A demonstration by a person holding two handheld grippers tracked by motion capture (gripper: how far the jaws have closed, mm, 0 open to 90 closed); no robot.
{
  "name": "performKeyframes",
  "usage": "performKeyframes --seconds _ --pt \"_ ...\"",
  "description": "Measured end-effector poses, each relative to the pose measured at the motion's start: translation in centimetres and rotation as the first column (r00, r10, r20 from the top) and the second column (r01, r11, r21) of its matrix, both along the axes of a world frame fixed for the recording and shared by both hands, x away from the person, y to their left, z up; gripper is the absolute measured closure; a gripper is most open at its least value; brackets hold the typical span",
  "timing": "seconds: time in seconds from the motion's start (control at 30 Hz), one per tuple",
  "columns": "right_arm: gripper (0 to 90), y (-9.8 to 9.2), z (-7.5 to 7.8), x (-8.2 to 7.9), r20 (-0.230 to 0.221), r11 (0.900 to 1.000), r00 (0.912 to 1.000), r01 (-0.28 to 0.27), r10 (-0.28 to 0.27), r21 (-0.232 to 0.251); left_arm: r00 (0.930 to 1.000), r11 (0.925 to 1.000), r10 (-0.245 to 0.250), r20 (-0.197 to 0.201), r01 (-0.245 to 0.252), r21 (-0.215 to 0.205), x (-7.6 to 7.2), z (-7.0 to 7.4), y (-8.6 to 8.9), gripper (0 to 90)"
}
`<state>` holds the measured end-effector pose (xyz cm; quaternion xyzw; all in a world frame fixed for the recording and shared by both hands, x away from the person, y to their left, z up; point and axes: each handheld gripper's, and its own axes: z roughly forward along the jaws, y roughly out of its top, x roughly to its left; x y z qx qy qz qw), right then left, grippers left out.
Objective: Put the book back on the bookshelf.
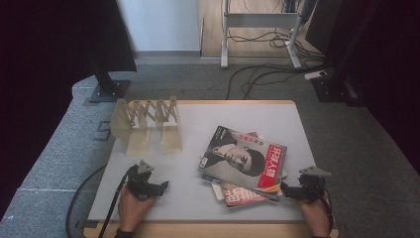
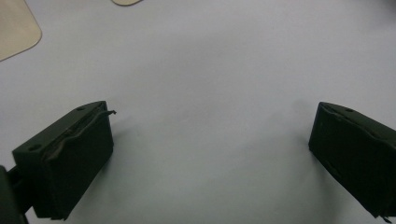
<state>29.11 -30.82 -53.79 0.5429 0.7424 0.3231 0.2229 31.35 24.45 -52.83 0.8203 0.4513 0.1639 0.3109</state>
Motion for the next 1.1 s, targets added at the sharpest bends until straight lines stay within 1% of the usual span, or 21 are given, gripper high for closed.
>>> performKeyframes --seconds 0.63,0.8,0.83,0.9,0.93,0.97,1.0,1.03,1.1 --pt "0.0 0.0 0.0 0.0 0.000 1.000 1.0000 0.000 0.000 0.000 1.0000 1.0000 0.001 0.000 -0.001 0.001 0.0 0.0 0.0 0.0" --pt "0.0 -0.1 0.1 0.0 0.002 1.000 1.0000 -0.005 0.005 0.017 1.0000 1.0000 -0.004 0.003 0.004 0.005 0.0 0.1 -0.1 0.0" --pt "1.8 -0.2 0.2 -0.2 0.012 0.999 0.9997 -0.022 0.022 0.031 0.9998 0.9998 -0.021 -0.005 0.021 -0.004 -0.1 0.2 -0.2 0.0" --pt "1.9 -0.3 0.3 -0.4 0.011 0.999 0.9995 -0.031 0.031 0.026 0.9989 0.9987 -0.047 -0.008 0.047 -0.018 -0.1 0.4 -0.7 0.0" --pt "1.9 -0.4 0.3 -0.5 0.013 0.999 0.9993 -0.035 0.035 0.017 0.9984 0.9982 -0.056 -0.002 0.056 -0.019 -0.1 0.5 -0.9 0.0" --pt "1.9 -0.5 0.4 -0.6 0.014 0.999 0.9993 -0.035 0.035 0.020 0.9984 0.9982 -0.056 -0.002 0.056 -0.019 -0.1 0.5 -0.9 0.0" --pt "1.9 -0.7 0.6 -0.8 0.014 0.999 0.9992 -0.037 0.037 0.028 0.9971 0.9968 -0.077 -0.004 0.076 -0.024 -0.1 0.8 -1.4 0.0" --pt "1.9 -0.8 0.8 -1.0 0.021 0.999 0.9991 -0.037 0.037 0.035 0.9971 0.9968 -0.077 -0.004 0.076 -0.024 -0.1 0.8 -1.4 0.0" --pt "1.9 -0.8 1.0 -1.2 0.025 0.998 0.9988 -0.043 0.042 0.036 0.9954 0.9952 -0.095 -0.004 0.095 -0.022 0.0 1.1 -1.9 0.0"
